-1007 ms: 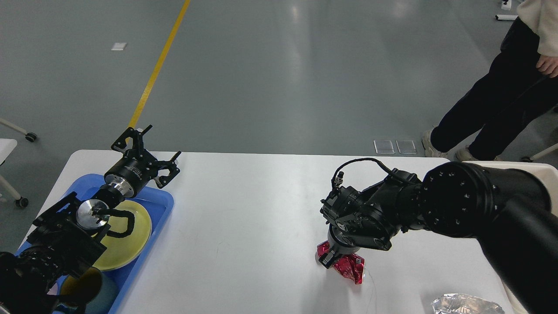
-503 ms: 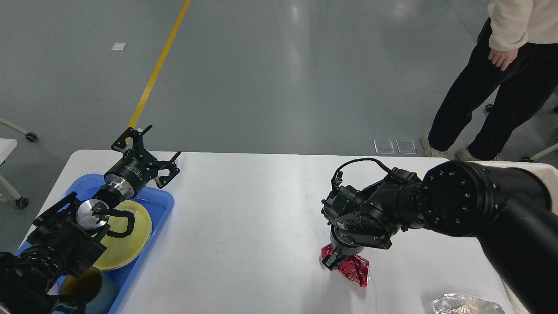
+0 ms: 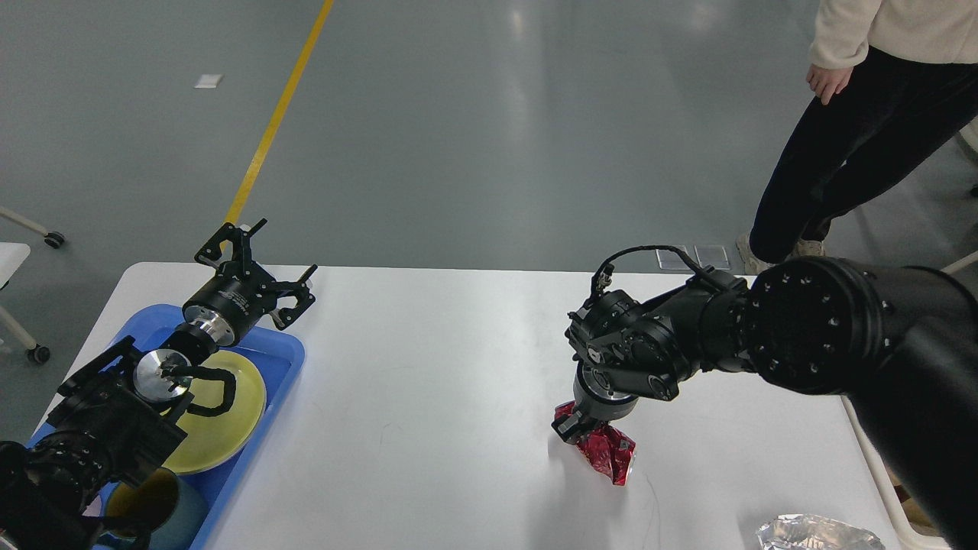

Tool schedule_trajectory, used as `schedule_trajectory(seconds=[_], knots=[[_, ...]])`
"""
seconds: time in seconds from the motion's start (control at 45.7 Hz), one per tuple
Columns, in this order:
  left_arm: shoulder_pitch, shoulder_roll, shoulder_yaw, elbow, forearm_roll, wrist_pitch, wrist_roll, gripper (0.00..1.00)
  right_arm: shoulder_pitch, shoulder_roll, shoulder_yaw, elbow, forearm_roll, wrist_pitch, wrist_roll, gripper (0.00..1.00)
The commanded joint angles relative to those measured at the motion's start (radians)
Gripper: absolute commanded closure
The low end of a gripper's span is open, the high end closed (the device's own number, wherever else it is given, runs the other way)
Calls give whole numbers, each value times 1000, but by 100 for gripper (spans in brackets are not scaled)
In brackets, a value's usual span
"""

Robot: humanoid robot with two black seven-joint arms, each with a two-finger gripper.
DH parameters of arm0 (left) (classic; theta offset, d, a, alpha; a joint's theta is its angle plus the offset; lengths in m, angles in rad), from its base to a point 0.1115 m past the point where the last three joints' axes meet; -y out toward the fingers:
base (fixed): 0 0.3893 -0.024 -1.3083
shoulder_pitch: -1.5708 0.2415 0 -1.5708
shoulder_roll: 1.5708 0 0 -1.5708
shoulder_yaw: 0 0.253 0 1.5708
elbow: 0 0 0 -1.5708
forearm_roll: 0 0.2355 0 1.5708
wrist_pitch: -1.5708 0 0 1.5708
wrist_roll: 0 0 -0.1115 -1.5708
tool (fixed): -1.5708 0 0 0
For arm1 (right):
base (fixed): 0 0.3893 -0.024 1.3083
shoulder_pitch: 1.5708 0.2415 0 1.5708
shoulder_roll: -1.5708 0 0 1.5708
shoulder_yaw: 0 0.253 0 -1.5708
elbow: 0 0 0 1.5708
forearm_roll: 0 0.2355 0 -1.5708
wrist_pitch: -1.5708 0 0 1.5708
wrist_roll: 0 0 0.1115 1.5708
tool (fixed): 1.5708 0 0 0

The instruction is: Tidy desktop

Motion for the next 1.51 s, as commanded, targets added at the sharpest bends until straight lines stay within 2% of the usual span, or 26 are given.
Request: schedule_trajectory(seconds=[0.0,0.219,0.46,0.744,0.941,1.116,1.291,1.488], knots=[[0,0,0,0,0,0,0,4,108,-33,4,-3,42,86,4,100],[0,0,0,0,0,0,0,4,349,-118,-49,-3,174,169,4,100],[0,1,0,0,0,0,0,4,469,-179,-157,-26,174,180,3,100],[0,0,0,0,0,0,0,4,429,-363,-283,-192,174,164,-3,100],[0,0,0,0,0,0,0,4,299,-541,-289,-405,174,155,-3,100],[0,0,0,0,0,0,0,4,165,-662,-271,-502,176,60,-3,100],[0,0,0,0,0,0,0,4,42,-770,-215,-504,179,-130,-3,100],[0,0,0,0,0,0,0,4,-174,-848,-15,-516,194,-323,-2,100]])
